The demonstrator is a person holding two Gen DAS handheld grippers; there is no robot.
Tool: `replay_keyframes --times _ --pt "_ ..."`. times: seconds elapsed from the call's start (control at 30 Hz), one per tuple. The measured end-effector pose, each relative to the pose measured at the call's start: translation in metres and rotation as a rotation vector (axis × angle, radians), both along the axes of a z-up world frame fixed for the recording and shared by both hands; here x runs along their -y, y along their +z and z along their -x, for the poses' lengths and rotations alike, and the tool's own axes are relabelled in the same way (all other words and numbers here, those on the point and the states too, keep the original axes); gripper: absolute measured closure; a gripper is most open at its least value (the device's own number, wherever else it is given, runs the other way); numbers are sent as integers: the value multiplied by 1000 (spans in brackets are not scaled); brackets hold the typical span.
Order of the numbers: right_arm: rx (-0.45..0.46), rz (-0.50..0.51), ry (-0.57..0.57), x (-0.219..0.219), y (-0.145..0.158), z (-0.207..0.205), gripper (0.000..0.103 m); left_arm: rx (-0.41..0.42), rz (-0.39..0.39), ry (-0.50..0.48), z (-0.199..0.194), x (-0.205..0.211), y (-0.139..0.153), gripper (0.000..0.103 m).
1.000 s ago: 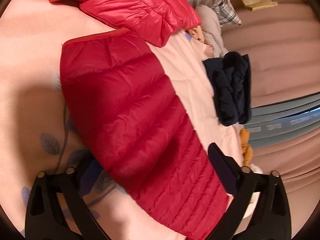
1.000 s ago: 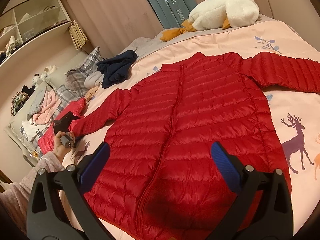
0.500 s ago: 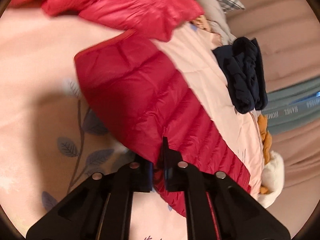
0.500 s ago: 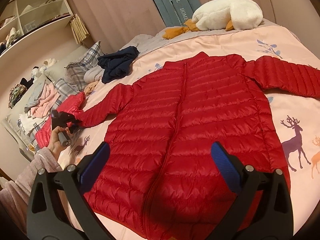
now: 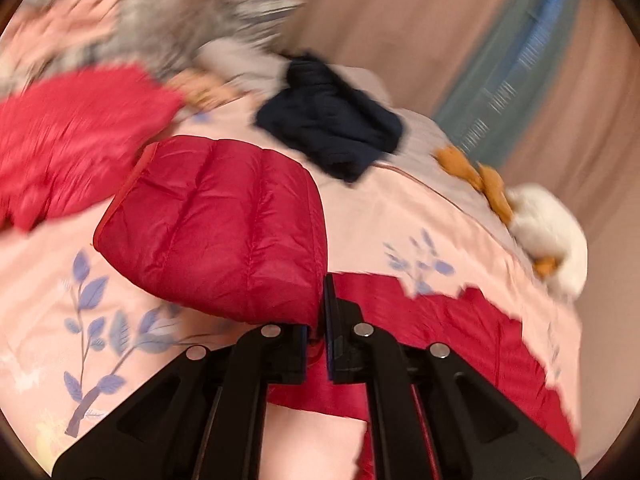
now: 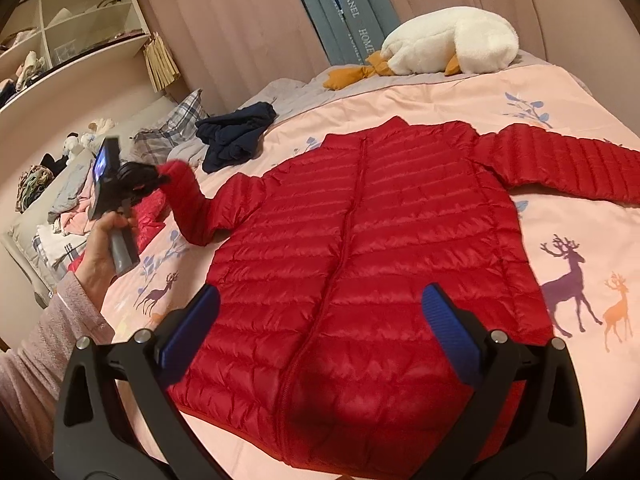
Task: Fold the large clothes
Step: 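Carry the held sleeve across the jacket body and open the left tool, then move the right tool over the jacket to the other sleeve cuff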
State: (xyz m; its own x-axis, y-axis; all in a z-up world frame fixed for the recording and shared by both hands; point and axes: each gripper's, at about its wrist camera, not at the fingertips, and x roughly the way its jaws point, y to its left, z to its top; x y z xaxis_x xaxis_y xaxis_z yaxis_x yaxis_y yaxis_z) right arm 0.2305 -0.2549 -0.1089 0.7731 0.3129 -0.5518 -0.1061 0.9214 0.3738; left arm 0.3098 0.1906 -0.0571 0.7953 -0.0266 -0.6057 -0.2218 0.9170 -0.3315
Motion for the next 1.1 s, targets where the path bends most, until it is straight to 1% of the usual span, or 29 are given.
replay_keyframes --times 0.03,0.13,0.23,0.33,0.4,0.43,0.5,0.53,0.57,0.63,0.67,0.7,0.8,0.83,0.87,0.9,0.93,0.97,1.0,1.03,1.1 --pt "3 -1 -5 2 0 2 2 5 -40 -21 1 14 4 97" --pt "2 -19 -28 16 -2 9 2 14 -184 -124 4 77 11 97" --pt "-6 -36 -52 29 -6 13 2 5 -281 -206 6 127 6 97" --pt "-20 -49 -72 41 -12 16 2 -29 -352 -287 5 173 -6 97" --pt "-29 -66 -86 49 -16 17 2 -57 -407 -342 6 206 -19 97" --pt "-35 -79 -91 53 -18 16 2 -75 -423 -373 7 225 -27 97" --pt "-51 -103 -100 60 -24 14 2 -106 -415 -416 6 238 -39 95" --pt "-62 -118 -105 64 -27 13 2 -130 -403 -444 5 251 -47 93" --pt "-73 -132 -107 68 -30 10 2 -144 -393 -463 5 256 -51 88" --pt "-91 -154 -103 72 -34 6 2 -175 -373 -503 6 269 -62 66" --pt "-102 -171 -96 75 -35 1 2 -192 -357 -521 7 274 -66 42" --pt "-106 -182 -88 76 -35 -3 2 -194 -339 -533 9 275 -68 33" --pt "-106 -232 -64 80 -33 -20 2 -181 -282 -557 18 267 -64 32" --pt "-107 -263 -53 83 -33 -29 2 -180 -235 -557 22 257 -60 31" --pt "-107 -301 -37 85 -33 -41 2 -172 -192 -557 24 248 -57 28" --pt "-111 -325 -32 86 -33 -50 2 -160 -118 -559 28 235 -54 22" --pt "-119 -352 -26 88 -34 -62 2 -145 -43 -557 32 221 -53 21" --pt "-125 -376 -16 88 -35 -74 2 -133 10 -548 38 207 -52 20" --pt "-145 -400 -12 87 -38 -95 2 -127 57 -535 43 193 -54 20" --pt "-159 -410 -13 86 -40 -107 2 -129 128 -511 47 170 -58 20" --pt "-200 -422 -4 79 -46 -144 2 -146 231 -473 49 137 -66 20"
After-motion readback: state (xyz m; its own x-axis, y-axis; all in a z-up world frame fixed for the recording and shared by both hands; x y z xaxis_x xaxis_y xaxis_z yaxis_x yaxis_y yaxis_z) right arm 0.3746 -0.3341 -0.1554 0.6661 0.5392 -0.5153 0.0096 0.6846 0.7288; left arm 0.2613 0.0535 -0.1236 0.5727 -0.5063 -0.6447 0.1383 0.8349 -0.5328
